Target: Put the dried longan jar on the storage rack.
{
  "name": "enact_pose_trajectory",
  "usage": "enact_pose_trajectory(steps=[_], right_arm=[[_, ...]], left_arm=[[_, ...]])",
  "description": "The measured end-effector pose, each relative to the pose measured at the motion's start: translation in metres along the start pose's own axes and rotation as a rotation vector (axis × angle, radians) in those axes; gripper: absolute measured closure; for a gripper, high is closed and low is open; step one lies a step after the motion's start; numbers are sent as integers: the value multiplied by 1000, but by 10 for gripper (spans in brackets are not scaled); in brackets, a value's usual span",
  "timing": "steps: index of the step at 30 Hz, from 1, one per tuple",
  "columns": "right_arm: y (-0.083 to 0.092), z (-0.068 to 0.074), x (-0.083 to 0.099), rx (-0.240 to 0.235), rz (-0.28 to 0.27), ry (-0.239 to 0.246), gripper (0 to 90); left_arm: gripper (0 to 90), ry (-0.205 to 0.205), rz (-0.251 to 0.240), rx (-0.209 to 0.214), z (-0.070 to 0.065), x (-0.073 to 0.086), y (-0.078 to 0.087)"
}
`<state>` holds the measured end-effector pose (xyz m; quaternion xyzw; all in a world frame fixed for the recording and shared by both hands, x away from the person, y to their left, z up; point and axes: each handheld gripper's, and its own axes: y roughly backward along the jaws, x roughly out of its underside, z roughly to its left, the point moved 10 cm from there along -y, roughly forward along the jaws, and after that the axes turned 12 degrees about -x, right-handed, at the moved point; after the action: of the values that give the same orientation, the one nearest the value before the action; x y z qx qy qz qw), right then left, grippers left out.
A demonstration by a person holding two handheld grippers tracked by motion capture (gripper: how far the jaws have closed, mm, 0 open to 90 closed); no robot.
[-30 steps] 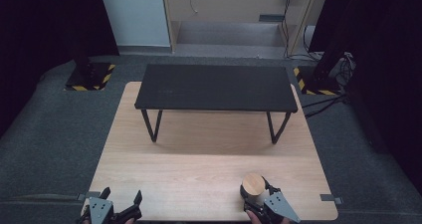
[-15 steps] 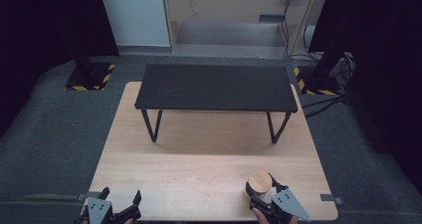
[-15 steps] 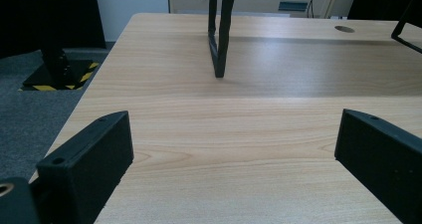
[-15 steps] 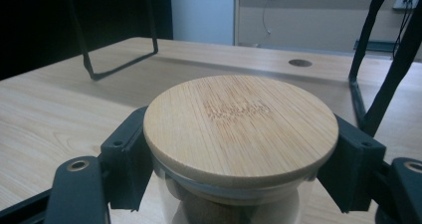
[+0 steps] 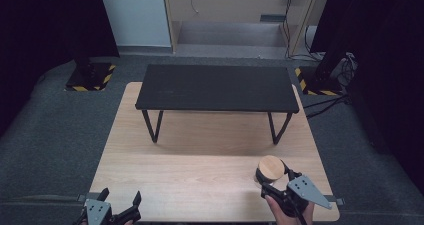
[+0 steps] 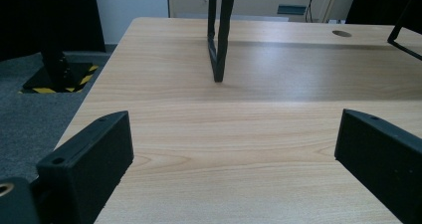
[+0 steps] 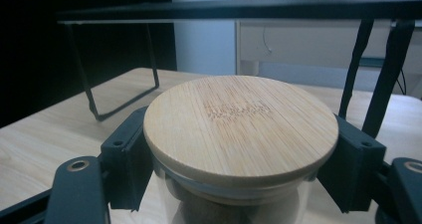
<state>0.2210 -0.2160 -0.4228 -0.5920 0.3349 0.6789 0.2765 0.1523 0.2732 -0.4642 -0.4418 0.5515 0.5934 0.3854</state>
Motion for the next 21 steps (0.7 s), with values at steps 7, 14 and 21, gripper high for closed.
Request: enact_pose_trajectory(steps=[7, 14, 21], right_arm=[[-7, -9, -28, -9, -16, 12, 260], [-21, -22, -66, -18, -38, 30, 260], [-33, -31, -97, -25, -49, 59, 260]], left_arm=[[7, 4, -2, -4, 1, -1, 1], [7, 5, -9, -4, 2, -3, 1], [7, 7, -11, -5, 3, -4, 0]])
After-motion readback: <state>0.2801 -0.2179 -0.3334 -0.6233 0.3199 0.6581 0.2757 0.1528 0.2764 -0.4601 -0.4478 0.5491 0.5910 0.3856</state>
